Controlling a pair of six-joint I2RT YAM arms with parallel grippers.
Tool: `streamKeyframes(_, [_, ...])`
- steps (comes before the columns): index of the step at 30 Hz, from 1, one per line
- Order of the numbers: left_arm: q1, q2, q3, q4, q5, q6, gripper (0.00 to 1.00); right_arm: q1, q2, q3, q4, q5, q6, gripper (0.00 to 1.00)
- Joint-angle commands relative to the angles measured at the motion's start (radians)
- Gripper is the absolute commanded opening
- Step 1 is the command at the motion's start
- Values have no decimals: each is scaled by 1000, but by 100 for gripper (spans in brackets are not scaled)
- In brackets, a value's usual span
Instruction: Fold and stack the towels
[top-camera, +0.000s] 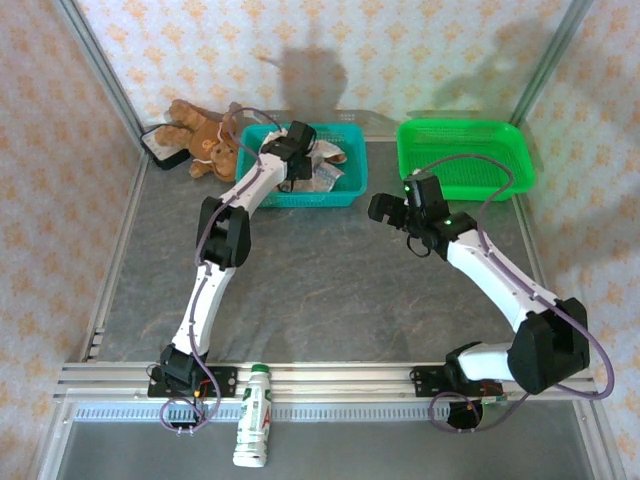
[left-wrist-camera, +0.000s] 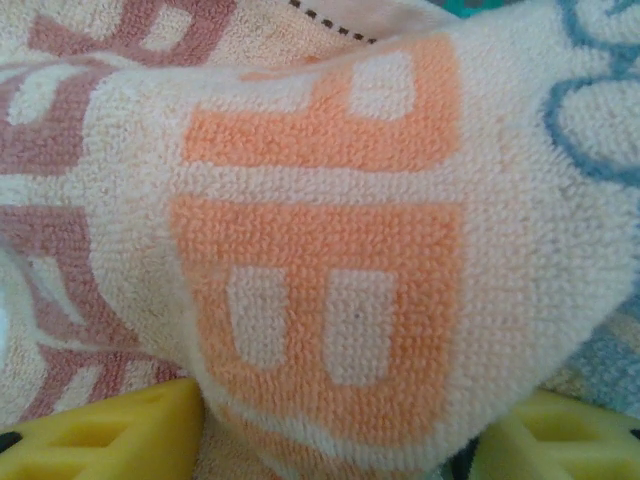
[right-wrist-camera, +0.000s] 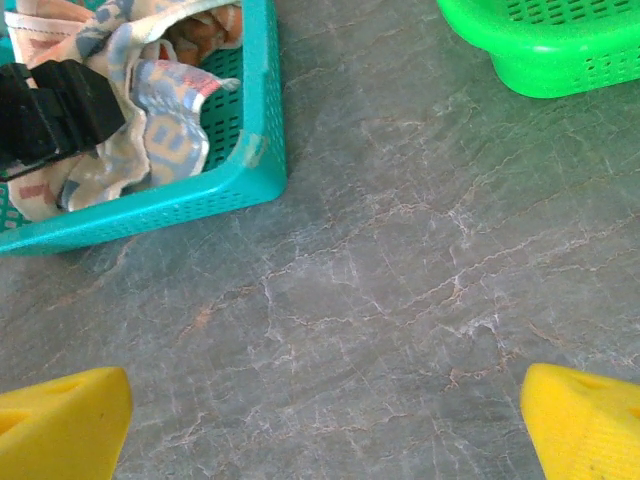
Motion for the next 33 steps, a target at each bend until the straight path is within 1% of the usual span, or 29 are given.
streamKeyframes(1, [6, -84, 8, -67, -2, 70, 64, 5, 10, 31, -4, 12, -13, 99])
streamKeyframes(5, [10, -157, -72, -25, -7, 101, 63, 5, 28, 34, 5, 5, -10, 99])
streamKeyframes(8, [26, -175, -110, -4, 11, 99, 62, 5, 36, 36, 10, 4, -11, 99])
streamKeyframes(11, [37, -165, -111, -4, 28, 93, 59, 5, 41, 37, 10, 1, -14, 99])
streamKeyframes(13, [38, -152, -111, -3, 23, 98, 59, 5, 45, 40, 9, -1, -17, 99])
streamKeyframes(19, [46, -105, -87, 1, 85, 91, 58, 5, 45, 41, 0, 2, -21, 99])
streamKeyframes(20, [45, -100, -85, 6, 87, 91, 57, 6, 45, 39, 1, 1, -19, 99])
streamKeyframes(23, [47, -89, -77, 8, 81, 88, 49, 6, 42, 36, -1, 4, -15, 99])
streamKeyframes(24, [47, -86, -76, 8, 86, 87, 49, 5, 41, 35, 1, 2, -14, 99])
streamKeyframes(26, [47, -80, -75, 12, 103, 92, 52, 6, 41, 33, 3, -2, -12, 99])
streamKeyframes(28, [48, -75, -75, 12, 107, 93, 48, 6, 44, 31, 5, -2, -11, 99])
streamKeyframes(29, [49, -73, -75, 14, 110, 91, 48, 6, 45, 31, 5, -2, -11, 99])
streamKeyframes(33, [48, -68, -73, 24, 121, 87, 25, 5, 45, 26, 5, -10, -4, 99])
